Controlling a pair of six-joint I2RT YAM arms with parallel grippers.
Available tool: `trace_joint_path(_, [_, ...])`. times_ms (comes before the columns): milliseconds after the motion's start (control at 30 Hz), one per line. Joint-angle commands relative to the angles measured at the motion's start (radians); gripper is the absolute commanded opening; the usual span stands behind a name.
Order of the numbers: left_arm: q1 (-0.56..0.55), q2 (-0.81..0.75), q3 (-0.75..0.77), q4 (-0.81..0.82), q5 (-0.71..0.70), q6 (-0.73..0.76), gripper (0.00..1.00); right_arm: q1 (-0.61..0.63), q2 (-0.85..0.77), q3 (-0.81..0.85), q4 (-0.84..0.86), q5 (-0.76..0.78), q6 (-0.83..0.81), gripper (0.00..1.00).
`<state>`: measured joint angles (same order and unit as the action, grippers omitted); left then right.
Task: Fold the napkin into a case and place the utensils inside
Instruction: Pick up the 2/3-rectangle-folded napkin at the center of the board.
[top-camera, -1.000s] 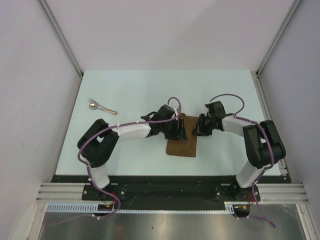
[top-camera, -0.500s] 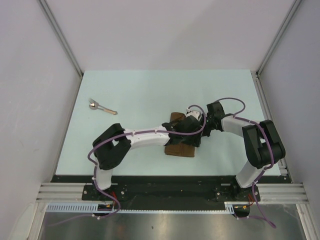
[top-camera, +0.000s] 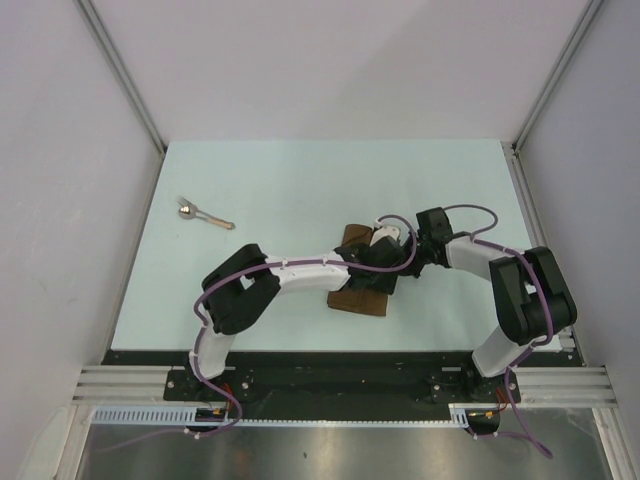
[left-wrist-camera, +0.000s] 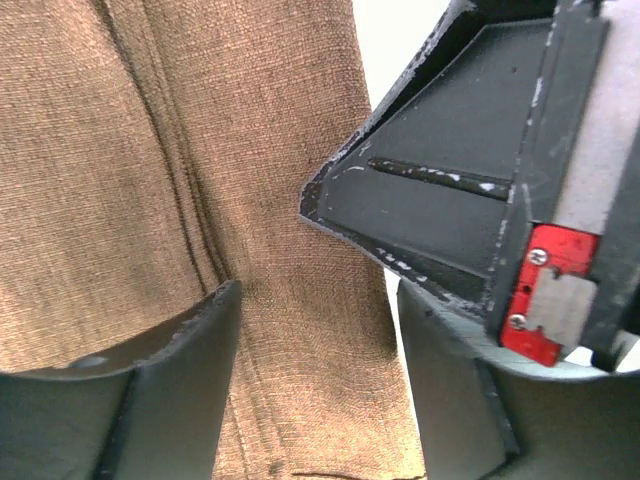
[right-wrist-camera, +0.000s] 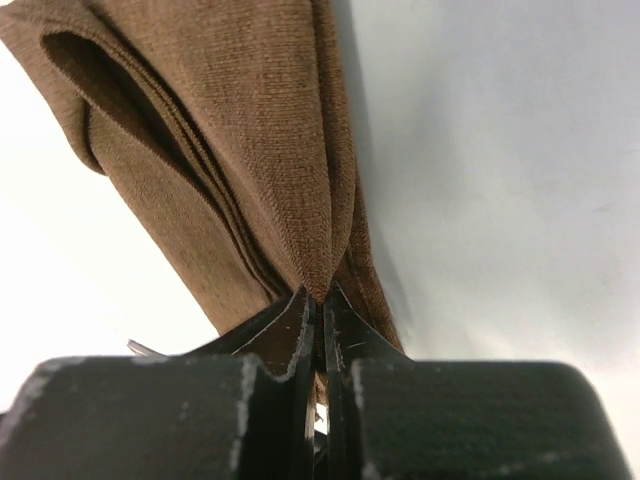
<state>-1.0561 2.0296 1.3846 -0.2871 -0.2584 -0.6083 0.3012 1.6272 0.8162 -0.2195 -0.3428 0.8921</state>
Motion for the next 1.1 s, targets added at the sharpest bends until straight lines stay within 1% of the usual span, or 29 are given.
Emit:
trace_joint_path(0, [-0.002, 0.020, 0.048, 0.017, -0.012, 0.013, 0.62, 0.010, -0.032, -0.018, 0.009, 0.007, 0.045, 0.03])
trace_joint_path(33, [-0.002, 0.021, 0.045, 0.019, -0.002, 0.013, 0.60, 0.010, -0.027, -0.020, 0.009, 0.007, 0.045, 0.03])
trace_joint_path(133, [-0.001, 0.038, 0.059, 0.002, 0.007, 0.010, 0.44, 0.009, -0.032, -0.028, 0.020, 0.004, 0.041, 0.06])
trace_joint_path(167, [-0.001, 0.044, 0.057, 0.003, 0.011, 0.010, 0.36, 0.006, -0.036, -0.029, 0.022, 0.011, 0.036, 0.09])
trace_joint_path(200, [-0.001, 0.046, 0.059, 0.003, 0.015, 0.012, 0.33, 0.004, -0.038, -0.028, 0.022, 0.014, 0.027, 0.11])
trace_joint_path(233, [0.001, 0.046, 0.060, 0.002, 0.021, 0.013, 0.27, 0.003, -0.038, -0.025, 0.020, 0.016, -0.004, 0.14])
trace_joint_path(267, [0.001, 0.043, 0.060, 0.005, 0.033, 0.015, 0.25, -0.005, -0.044, -0.026, 0.034, 0.005, -0.022, 0.23])
trace_joint_path(400, [0.014, 0.035, 0.048, 0.006, 0.093, 0.013, 0.13, -0.072, -0.062, -0.045, 0.081, -0.065, -0.134, 0.34])
trace_joint_path(433, [0.019, 0.029, 0.044, 0.008, 0.106, 0.010, 0.08, -0.088, -0.069, -0.046, 0.088, -0.099, -0.160, 0.36])
trace_joint_path(467, [0.025, 0.026, 0.036, 0.012, 0.146, 0.010, 0.06, -0.103, -0.076, -0.049, 0.091, -0.113, -0.215, 0.42])
trace_joint_path(533, [0.042, 0.009, 0.011, 0.028, 0.177, 0.004, 0.00, -0.137, -0.096, -0.049, 0.097, -0.162, -0.292, 0.52])
trace_joint_path(567, [0.050, 0.006, -0.002, 0.045, 0.211, 0.004, 0.00, -0.155, -0.093, -0.051, 0.098, -0.180, -0.309, 0.53])
trace_joint_path(633, [0.054, -0.011, -0.016, 0.060, 0.234, 0.001, 0.00, -0.163, -0.083, -0.052, 0.114, -0.243, -0.329, 0.54])
trace_joint_path(767, [0.056, -0.028, -0.032, 0.074, 0.295, -0.005, 0.00, -0.154, -0.061, -0.057, 0.105, -0.266, -0.302, 0.54])
trace_joint_path(800, [0.056, -0.031, -0.030, 0.066, 0.304, -0.005, 0.03, -0.148, -0.072, -0.063, 0.111, -0.263, -0.291, 0.53])
trace_joint_path(867, [0.057, -0.038, -0.036, 0.062, 0.326, 0.002, 0.17, -0.146, -0.092, -0.087, 0.109, -0.237, -0.266, 0.53])
trace_joint_path(900, [0.057, -0.046, -0.045, 0.074, 0.329, 0.005, 0.28, -0.149, -0.111, -0.092, 0.098, -0.226, -0.263, 0.53])
trace_joint_path(967, [0.056, -0.081, -0.071, 0.080, 0.331, 0.015, 0.40, -0.154, -0.135, -0.103, 0.075, -0.187, -0.260, 0.53])
trace_joint_path(1000, [0.056, -0.095, -0.076, 0.078, 0.332, 0.021, 0.55, -0.165, -0.145, -0.106, 0.056, -0.177, -0.263, 0.53])
trace_joint_path(1067, [0.051, -0.123, -0.076, 0.054, 0.332, 0.042, 0.62, -0.178, -0.171, -0.118, 0.031, -0.150, -0.265, 0.53])
